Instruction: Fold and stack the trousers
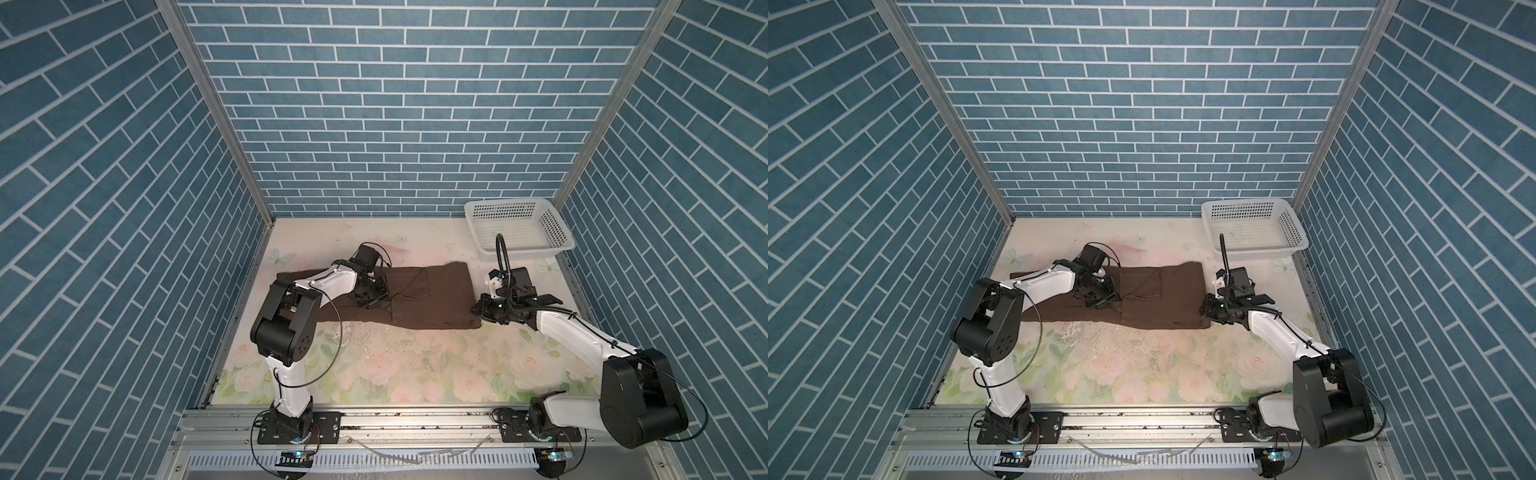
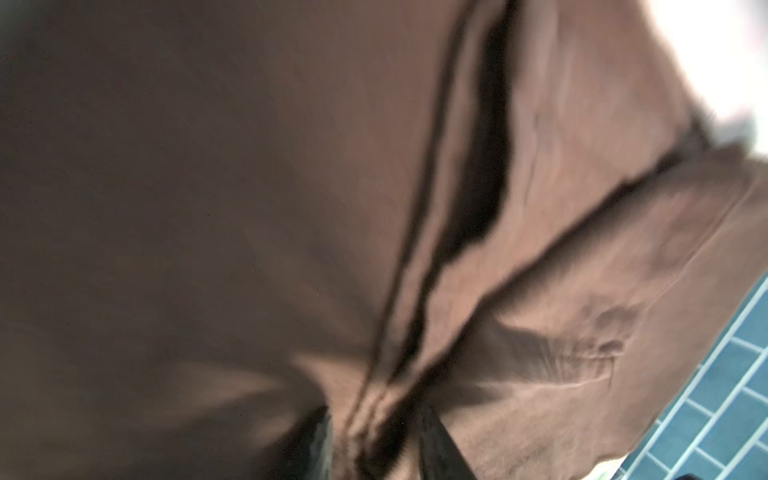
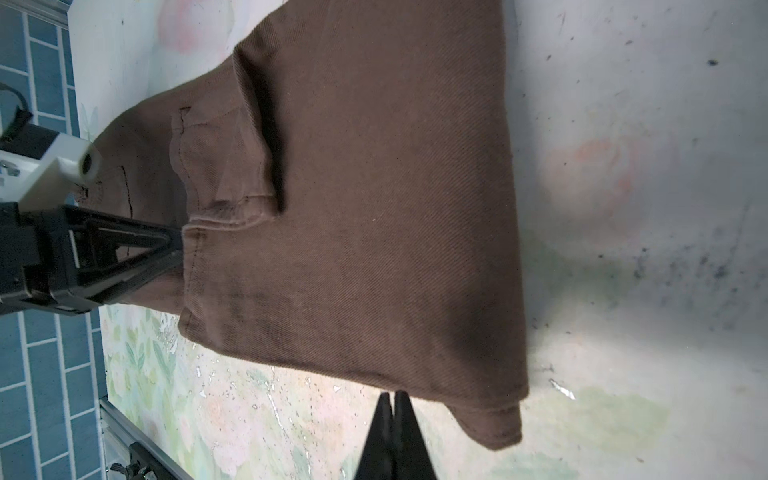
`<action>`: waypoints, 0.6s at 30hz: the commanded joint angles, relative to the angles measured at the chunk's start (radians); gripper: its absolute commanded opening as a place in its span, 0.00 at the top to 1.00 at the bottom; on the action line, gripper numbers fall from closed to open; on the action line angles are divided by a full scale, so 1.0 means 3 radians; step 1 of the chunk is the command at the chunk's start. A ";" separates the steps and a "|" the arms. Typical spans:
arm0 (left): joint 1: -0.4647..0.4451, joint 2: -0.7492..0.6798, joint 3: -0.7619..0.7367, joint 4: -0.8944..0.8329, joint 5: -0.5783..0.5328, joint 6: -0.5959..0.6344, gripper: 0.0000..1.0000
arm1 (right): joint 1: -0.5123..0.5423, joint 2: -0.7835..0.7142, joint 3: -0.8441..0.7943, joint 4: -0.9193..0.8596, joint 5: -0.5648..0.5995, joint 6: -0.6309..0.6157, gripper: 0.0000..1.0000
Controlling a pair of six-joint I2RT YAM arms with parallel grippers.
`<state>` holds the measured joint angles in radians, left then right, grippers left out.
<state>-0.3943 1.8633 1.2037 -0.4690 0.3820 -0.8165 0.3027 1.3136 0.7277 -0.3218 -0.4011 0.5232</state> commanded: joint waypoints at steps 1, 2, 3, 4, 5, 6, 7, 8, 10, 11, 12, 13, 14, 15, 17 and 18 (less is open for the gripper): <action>-0.0041 -0.0136 0.0169 -0.0050 -0.0030 0.0051 0.61 | -0.0001 -0.0022 -0.0048 0.0024 -0.0100 -0.0072 0.90; -0.0052 -0.0136 0.0204 -0.0081 -0.0029 0.0075 0.61 | 0.0016 -0.0020 -0.0032 0.0039 -0.0128 -0.0080 0.88; -0.0064 -0.0124 0.0217 -0.0083 0.0004 0.0081 0.61 | 0.0057 -0.0027 0.0002 0.0050 -0.0104 -0.0101 0.83; -0.0076 -0.0110 0.0216 -0.0052 0.0061 0.0080 0.61 | 0.0139 -0.0046 0.0065 -0.0002 0.0037 -0.0163 0.76; -0.0092 -0.0093 0.0199 -0.0021 0.0102 0.0074 0.62 | 0.0276 -0.0061 0.0136 -0.0075 0.0221 -0.0248 0.70; -0.0106 -0.0077 0.0177 0.0024 0.0148 0.0066 0.64 | 0.0458 -0.0073 0.0217 -0.0164 0.0459 -0.0394 0.65; -0.0122 -0.0061 0.0154 0.0057 0.0177 0.0063 0.66 | 0.0647 -0.0071 0.0317 -0.0242 0.0680 -0.0517 0.62; -0.0132 -0.0052 0.0133 0.0083 0.0188 0.0064 0.67 | 0.0789 -0.0052 0.0387 -0.0286 0.0803 -0.0593 0.61; -0.0133 -0.0020 0.0078 0.0152 0.0234 0.0060 0.68 | 0.1063 0.0042 0.0534 -0.0342 0.0990 -0.0706 0.59; -0.0138 -0.0007 0.0063 0.0173 0.0248 0.0062 0.69 | 0.1172 0.0099 0.0602 -0.0350 0.1024 -0.0749 0.58; -0.0135 0.0013 0.0048 0.0191 0.0264 0.0069 0.70 | 0.1304 0.0172 0.0677 -0.0354 0.1173 -0.0812 0.57; -0.0137 0.0034 0.0041 0.0205 0.0288 0.0078 0.72 | 0.1432 0.0251 0.0750 -0.0359 0.1282 -0.0865 0.56; -0.0138 0.0053 0.0042 0.0213 0.0305 0.0083 0.74 | 0.1543 0.0324 0.0819 -0.0360 0.1365 -0.0914 0.56; -0.0138 0.0070 0.0045 0.0219 0.0322 0.0098 0.77 | 0.1652 0.0412 0.0902 -0.0364 0.1446 -0.0961 0.55; -0.0130 0.0098 0.0060 0.0222 0.0346 0.0120 0.81 | 0.1797 0.0573 0.1056 -0.0355 0.1506 -0.0998 0.54; -0.0126 0.0108 0.0067 0.0219 0.0355 0.0134 0.83 | 0.1854 0.0675 0.1133 -0.0352 0.1498 -0.1015 0.54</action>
<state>-0.4332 1.8763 1.2297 -0.4110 0.4686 -0.7979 0.8185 1.4590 1.0012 -0.3897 -0.0395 0.2935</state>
